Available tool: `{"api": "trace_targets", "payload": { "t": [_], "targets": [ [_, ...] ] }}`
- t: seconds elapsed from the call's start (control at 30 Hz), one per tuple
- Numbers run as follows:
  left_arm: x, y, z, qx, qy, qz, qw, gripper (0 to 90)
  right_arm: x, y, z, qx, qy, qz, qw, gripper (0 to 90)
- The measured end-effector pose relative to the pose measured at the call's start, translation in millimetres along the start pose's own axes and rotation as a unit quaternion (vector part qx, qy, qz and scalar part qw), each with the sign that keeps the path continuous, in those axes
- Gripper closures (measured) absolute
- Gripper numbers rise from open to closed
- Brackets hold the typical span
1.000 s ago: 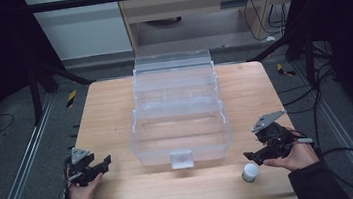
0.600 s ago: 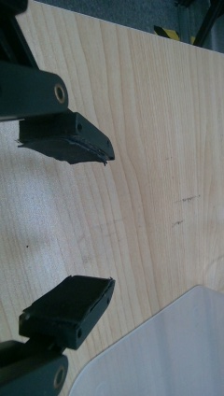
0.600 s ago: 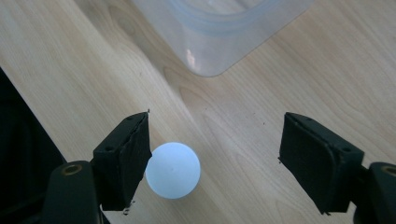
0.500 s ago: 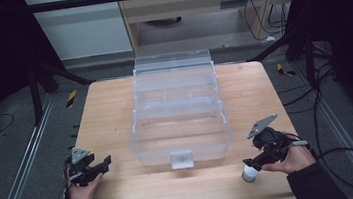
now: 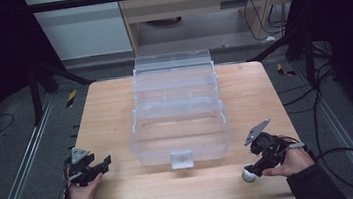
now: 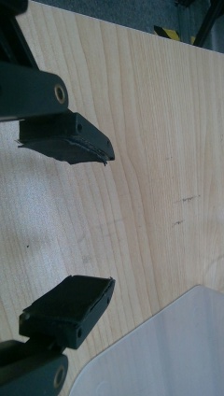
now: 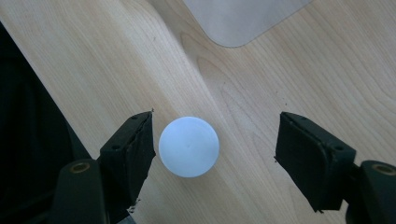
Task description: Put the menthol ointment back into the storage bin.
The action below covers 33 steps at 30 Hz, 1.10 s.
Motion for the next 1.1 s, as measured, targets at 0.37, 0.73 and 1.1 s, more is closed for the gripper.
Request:
{"api": "trace_targets", "payload": {
  "t": [0.37, 0.73, 1.1],
  "targets": [
    [0.0, 0.2, 0.2, -0.002, 0.001, -0.001, 1.0, 31.9, -7.6, 3.4, 8.9, 0.007, 0.006, -0.013, 0.9999, 30.5],
    [0.0, -0.2, 0.6, -0.002, 0.003, 0.001, 1.0, 31.9, -16.4, 9.5, 12.2, 0.025, 0.035, -0.024, 0.9988, 34.7],
    [-0.4, -0.3, 0.7, -0.002, 0.004, 0.001, 1.0, 31.9, -28.3, 10.5, 20.0, 0.033, 0.052, -0.037, 0.9974, 40.4]
  ]
}}
Point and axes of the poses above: each handheld gripper's, and its own axes: x roughly backward along the jaws, z roughly out of its underside, y roughly to its left, the point moved 10 cm from there along -x, roughly forward along the jaws, and after that the axes turned 3 degrees about x, right-handed, at the moved point
